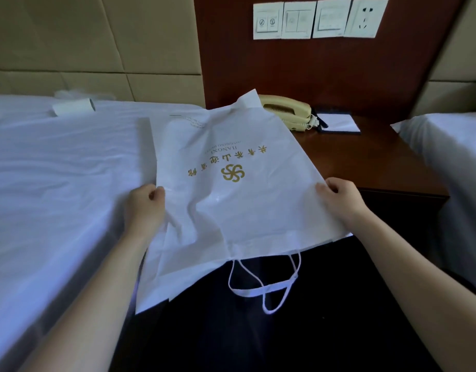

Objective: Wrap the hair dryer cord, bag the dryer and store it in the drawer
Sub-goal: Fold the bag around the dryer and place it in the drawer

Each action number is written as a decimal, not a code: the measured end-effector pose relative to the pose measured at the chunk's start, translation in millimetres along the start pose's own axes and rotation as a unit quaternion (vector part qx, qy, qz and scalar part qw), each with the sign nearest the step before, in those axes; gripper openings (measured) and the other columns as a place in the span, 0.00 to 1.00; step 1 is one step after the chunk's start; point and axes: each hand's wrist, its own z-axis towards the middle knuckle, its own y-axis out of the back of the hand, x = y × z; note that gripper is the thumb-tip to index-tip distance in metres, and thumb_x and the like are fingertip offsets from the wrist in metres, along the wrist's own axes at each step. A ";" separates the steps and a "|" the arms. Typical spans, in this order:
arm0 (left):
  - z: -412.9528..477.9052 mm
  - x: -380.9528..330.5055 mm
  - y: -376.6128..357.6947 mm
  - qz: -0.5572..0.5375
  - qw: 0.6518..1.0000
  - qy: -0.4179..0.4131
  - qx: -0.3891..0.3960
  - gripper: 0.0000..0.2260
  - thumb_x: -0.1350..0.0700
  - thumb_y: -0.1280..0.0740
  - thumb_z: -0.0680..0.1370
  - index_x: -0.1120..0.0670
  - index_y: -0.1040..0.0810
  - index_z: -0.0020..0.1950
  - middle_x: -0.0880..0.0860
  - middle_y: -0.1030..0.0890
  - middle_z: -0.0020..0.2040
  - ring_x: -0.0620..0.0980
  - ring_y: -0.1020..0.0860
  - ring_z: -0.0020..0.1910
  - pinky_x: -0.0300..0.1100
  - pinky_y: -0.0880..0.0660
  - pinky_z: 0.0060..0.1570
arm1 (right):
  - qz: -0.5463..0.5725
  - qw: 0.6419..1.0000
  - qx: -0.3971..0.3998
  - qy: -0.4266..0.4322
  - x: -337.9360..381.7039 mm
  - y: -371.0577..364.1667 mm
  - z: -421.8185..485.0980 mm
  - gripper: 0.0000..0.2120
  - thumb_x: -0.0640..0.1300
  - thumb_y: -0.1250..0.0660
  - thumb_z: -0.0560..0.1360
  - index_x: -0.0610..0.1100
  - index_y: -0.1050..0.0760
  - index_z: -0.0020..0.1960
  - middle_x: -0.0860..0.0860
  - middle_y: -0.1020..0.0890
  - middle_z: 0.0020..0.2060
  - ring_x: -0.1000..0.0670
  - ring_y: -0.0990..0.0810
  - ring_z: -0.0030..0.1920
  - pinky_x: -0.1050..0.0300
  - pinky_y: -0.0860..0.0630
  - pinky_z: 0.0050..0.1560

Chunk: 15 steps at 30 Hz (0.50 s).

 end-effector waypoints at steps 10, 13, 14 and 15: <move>-15.1 -9.5 13.9 -0.328 0.916 0.208 0.097 0.06 0.57 0.40 0.79 0.54 0.24 0.46 0.54 0.20 0.42 0.51 0.22 0.38 0.44 0.25 0.37 | -0.231 0.967 -0.081 0.071 11.8 -7.5 -22.0 0.17 0.45 0.40 0.77 0.42 0.31 0.65 0.42 0.29 0.64 0.38 0.33 0.63 0.45 0.35 0.59; -24.8 -9.0 10.7 -0.291 0.935 0.183 0.089 0.07 0.55 0.38 0.79 0.51 0.23 0.44 0.51 0.21 0.41 0.50 0.22 0.39 0.42 0.26 0.37 | -0.240 0.954 -0.052 0.169 25.7 -20.1 -47.2 0.22 0.50 0.39 0.77 0.45 0.34 0.69 0.45 0.31 0.68 0.40 0.37 0.68 0.45 0.41 0.66; -26.5 -10.5 11.3 -0.279 0.940 0.177 0.082 0.07 0.54 0.38 0.79 0.51 0.23 0.44 0.51 0.21 0.41 0.51 0.22 0.40 0.42 0.26 0.39 | -0.239 0.950 -0.037 0.199 31.3 -23.9 -56.1 0.22 0.54 0.41 0.76 0.46 0.31 0.68 0.46 0.30 0.67 0.41 0.36 0.68 0.45 0.42 0.66; -26.8 -11.8 12.2 -0.269 0.944 0.172 0.080 0.07 0.54 0.38 0.79 0.52 0.23 0.44 0.52 0.21 0.41 0.52 0.22 0.40 0.42 0.26 0.39 | -0.233 0.946 -0.017 0.224 38.3 -26.6 -64.5 0.23 0.58 0.43 0.75 0.48 0.27 0.64 0.48 0.27 0.65 0.42 0.33 0.67 0.45 0.41 0.66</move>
